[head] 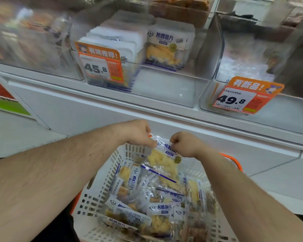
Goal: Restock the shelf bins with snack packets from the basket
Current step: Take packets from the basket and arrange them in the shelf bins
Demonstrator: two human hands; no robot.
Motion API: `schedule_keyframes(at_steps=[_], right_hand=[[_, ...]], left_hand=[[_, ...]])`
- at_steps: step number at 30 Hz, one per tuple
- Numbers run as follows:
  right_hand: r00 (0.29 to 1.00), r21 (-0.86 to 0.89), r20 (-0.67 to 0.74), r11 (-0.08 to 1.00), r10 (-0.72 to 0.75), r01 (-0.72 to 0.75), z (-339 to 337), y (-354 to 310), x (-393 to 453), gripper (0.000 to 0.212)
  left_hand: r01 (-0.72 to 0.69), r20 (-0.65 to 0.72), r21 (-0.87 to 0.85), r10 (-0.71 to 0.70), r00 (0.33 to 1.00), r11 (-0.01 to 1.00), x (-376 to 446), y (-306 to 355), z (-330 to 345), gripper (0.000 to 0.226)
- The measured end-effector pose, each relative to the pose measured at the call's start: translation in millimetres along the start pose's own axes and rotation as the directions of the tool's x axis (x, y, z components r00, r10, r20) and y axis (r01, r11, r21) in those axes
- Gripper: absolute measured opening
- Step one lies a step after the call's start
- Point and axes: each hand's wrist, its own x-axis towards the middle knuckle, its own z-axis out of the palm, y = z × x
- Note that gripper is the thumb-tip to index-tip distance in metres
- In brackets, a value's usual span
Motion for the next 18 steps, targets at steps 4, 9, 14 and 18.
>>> schedule_keyframes(at_steps=[4, 9, 14, 18], right_hand=[[0.999, 0.117, -0.036, 0.993, -0.026, 0.03, -33, -28, -22, 0.024], [0.989, 0.114, -0.117, 0.988, -0.088, 0.101, -61, -57, -47, 0.012], [0.974, 0.143, -0.198, 0.98, -0.105, 0.135, -98, -73, -69, 0.012], [0.955, 0.06, -0.284, 0.992, -0.087, 0.108, -121, -81, -85, 0.024]], left_hand=[[-0.012, 0.026, -0.298, 0.021, 0.999, 0.954, -4, 2, 0, 0.031], [-0.123, -0.071, -0.49, 0.101, 0.992, 0.863, -15, 13, -10, 0.016], [-0.211, -0.183, -0.593, 0.125, 0.975, 0.777, -27, 21, -38, 0.017], [-0.302, -0.273, -0.653, 0.156, 0.949, 0.695, -37, 25, -57, 0.019]])
